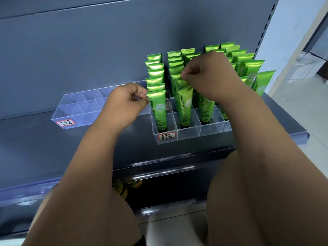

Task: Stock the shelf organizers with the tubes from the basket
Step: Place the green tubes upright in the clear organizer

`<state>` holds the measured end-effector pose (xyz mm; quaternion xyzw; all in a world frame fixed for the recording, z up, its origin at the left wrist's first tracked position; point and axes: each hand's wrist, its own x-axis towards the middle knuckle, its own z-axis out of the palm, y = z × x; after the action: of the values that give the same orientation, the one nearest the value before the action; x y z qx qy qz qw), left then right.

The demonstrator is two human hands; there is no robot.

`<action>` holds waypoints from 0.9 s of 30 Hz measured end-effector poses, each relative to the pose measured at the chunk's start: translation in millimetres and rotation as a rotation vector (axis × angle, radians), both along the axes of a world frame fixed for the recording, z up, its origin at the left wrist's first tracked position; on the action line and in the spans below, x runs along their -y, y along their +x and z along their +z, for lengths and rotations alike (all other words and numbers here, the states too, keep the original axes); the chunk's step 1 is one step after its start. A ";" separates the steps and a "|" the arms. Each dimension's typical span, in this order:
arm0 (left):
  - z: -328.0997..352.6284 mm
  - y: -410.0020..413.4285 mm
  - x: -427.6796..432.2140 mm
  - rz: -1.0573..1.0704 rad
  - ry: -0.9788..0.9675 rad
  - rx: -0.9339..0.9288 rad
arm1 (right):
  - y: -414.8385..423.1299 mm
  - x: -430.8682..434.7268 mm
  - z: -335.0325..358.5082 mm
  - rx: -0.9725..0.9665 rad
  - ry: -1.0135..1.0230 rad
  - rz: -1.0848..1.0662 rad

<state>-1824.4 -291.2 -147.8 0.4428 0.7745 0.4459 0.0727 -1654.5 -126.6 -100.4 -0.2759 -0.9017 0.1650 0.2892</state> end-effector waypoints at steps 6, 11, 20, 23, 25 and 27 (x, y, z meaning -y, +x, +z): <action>-2.9 -0.9 -1.7 -0.028 -0.035 0.004 | -0.1 1.2 0.0 -0.009 -0.009 0.001; -4.0 -2.2 -1.9 -0.044 -0.050 -0.006 | 0.0 1.9 0.1 -0.009 -0.013 0.000; -2.3 -2.4 -0.7 -0.006 -0.058 -0.016 | 10.3 6.1 0.7 -0.081 -0.194 0.097; -1.1 -3.4 -0.1 0.017 -0.054 -0.022 | 16.2 9.2 2.2 -0.061 -0.200 0.149; -0.4 -4.5 0.0 0.032 -0.045 -0.028 | 16.9 9.8 2.1 -0.039 -0.160 0.160; 0.1 -5.3 -0.5 0.055 -0.035 -0.021 | 16.4 9.3 0.6 -0.016 -0.130 0.170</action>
<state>-1829.8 -290.7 -147.7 0.4246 0.7950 0.4292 0.0598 -1638.1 -136.0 -99.8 -0.2155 -0.9069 0.2494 0.2626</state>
